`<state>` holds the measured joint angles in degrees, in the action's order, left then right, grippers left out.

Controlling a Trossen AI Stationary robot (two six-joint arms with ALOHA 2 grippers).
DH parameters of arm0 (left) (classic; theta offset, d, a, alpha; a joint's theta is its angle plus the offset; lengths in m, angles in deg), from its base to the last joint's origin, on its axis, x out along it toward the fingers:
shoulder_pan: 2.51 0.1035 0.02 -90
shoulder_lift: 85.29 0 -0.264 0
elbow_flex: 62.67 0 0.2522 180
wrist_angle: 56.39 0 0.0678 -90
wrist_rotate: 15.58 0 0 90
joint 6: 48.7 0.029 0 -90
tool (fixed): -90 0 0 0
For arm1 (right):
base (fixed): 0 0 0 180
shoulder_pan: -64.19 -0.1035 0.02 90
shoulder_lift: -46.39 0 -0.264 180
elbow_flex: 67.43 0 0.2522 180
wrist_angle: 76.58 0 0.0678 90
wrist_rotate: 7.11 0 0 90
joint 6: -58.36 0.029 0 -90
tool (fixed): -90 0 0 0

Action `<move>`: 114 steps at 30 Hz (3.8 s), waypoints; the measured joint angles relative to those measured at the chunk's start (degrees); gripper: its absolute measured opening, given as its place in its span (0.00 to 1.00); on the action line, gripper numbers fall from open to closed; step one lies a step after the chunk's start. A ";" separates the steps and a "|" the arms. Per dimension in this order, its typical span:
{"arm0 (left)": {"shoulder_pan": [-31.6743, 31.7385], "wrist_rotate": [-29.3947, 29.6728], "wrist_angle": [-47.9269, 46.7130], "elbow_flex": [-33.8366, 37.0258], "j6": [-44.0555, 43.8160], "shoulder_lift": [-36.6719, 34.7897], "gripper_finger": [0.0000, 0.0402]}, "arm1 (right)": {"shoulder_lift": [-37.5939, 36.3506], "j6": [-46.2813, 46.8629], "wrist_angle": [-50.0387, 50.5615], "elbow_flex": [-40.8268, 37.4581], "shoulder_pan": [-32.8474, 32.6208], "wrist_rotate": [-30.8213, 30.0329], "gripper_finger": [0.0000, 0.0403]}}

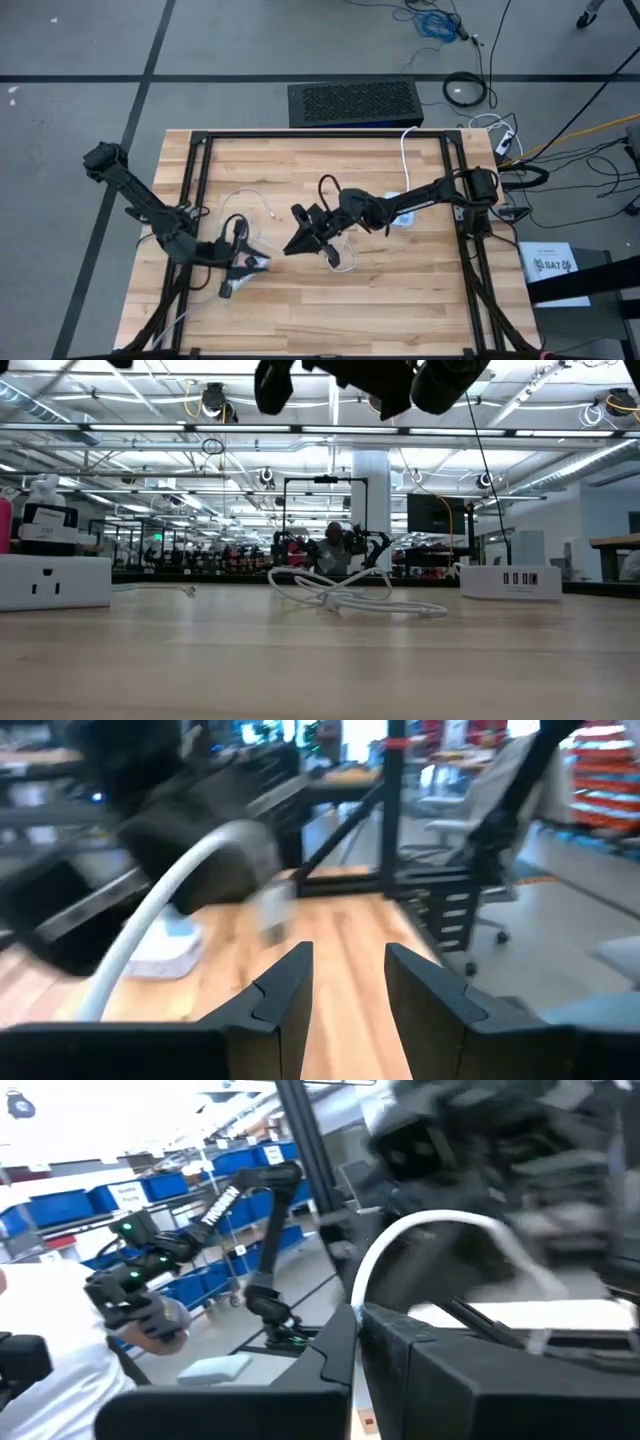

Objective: Insert USB
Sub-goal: Insert the top right white cable charger into the black adapter charger

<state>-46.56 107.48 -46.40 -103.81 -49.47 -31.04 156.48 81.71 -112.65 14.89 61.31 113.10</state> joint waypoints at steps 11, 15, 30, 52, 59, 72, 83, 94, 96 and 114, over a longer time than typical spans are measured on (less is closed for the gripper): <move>6.00 -6.99 11.08 -0.04 5.82 1.81 0.33 | 0.04 -1.97 4.88 2.52 -2.87 -2.52 0.00; 8.30 -7.87 10.47 -0.04 3.83 2.50 0.33 | 0.06 -2.04 5.07 2.52 -2.92 -3.11 0.00; 12.93 -14.44 12.37 -0.04 -0.40 7.17 0.33 | 0.06 -2.96 5.50 2.63 -3.24 -3.24 0.00; 15.53 -16.40 15.48 -0.04 -0.16 7.15 0.09 | 0.10 -2.95 9.32 2.65 -3.20 -4.48 0.00; 15.29 -10.35 15.58 -0.04 -0.33 7.15 0.02 | 0.02 -2.49 10.81 2.64 -2.29 -6.37 0.01; 14.93 4.75 23.01 -0.15 -4.85 6.37 0.02 | -4.71 -0.33 21.22 2.50 1.39 -6.29 0.26; 14.93 11.51 20.35 -0.15 -4.31 5.79 0.02 | -12.61 -8.36 36.00 2.63 -3.70 -35.94 0.32; 14.95 15.52 18.24 -0.15 -2.23 5.89 0.02 | -8.98 -4.59 29.64 2.55 -8.29 -53.07 0.32; 14.93 16.97 17.86 -0.15 -1.84 6.41 0.02 | -8.65 -3.93 27.75 2.55 -8.27 -53.26 0.32; 15.52 18.25 17.67 -0.68 -1.47 9.81 0.02 | -1.32 -5.16 31.74 9.56 -7.09 -55.34 0.28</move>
<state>-31.04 125.72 -28.73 -104.49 -50.94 -21.22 155.16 76.55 -80.91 24.46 54.22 57.76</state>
